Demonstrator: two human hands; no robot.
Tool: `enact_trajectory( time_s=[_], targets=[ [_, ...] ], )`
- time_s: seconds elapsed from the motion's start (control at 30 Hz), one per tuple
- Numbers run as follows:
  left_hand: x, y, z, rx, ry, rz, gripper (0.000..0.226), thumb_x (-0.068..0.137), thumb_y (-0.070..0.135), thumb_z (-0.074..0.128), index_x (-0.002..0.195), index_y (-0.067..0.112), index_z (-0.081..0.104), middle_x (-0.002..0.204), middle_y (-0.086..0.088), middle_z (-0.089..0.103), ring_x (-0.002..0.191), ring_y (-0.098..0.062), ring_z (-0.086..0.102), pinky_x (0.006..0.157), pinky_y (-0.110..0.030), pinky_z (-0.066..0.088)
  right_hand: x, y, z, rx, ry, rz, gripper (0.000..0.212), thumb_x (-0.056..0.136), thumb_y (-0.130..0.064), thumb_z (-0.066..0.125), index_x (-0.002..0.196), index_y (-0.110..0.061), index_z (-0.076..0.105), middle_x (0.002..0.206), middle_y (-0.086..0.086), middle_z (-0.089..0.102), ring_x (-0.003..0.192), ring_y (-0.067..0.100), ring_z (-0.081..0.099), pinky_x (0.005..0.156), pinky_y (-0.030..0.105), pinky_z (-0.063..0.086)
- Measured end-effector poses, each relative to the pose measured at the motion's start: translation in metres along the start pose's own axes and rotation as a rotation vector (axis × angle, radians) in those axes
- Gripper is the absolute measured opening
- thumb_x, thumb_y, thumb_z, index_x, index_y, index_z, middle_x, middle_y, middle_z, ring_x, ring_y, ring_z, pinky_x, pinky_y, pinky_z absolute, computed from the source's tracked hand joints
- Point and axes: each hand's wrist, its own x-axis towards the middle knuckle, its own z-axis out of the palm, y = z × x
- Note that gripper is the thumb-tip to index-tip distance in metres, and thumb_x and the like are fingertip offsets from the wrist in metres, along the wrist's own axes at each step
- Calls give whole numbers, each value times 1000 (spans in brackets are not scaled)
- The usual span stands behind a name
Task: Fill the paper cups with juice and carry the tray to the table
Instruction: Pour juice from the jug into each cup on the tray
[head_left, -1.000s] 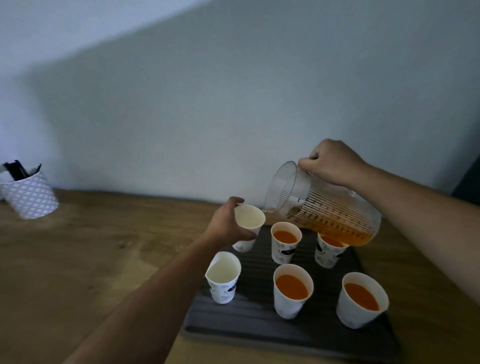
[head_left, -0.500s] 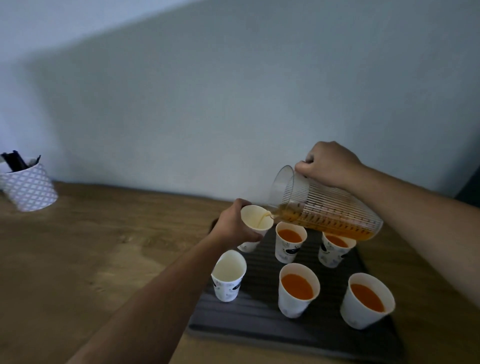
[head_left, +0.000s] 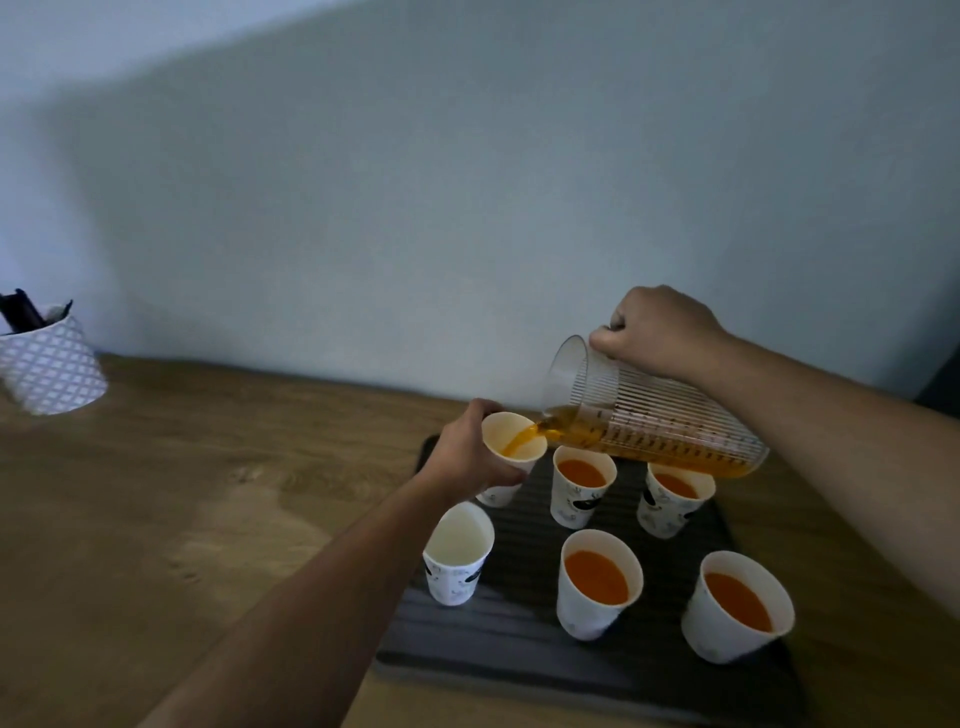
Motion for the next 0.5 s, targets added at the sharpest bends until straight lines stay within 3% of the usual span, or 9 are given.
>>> enact_trajectory(
  time_s=[0.07,0.5],
  targets=[
    [0,-1,1,-1,-1,-4,85,60,20,89,131,23,42,128,2,55,116,-18,53,95,-39,50,0,0,2,-3,-5,-6,43,84,-38,57,48,-15,50,51,4,51,45,17,40,52,27,32],
    [-1,-4,3,-19,-3,-48,84,60,20,88,131,22,43,130,0,55,118,-20,53,96,-41,49,4,-1,5,-58,1,-18,42,85,-38,56,50,-15,50,47,-1,39,44,15,36,49,25,29]
  ],
)
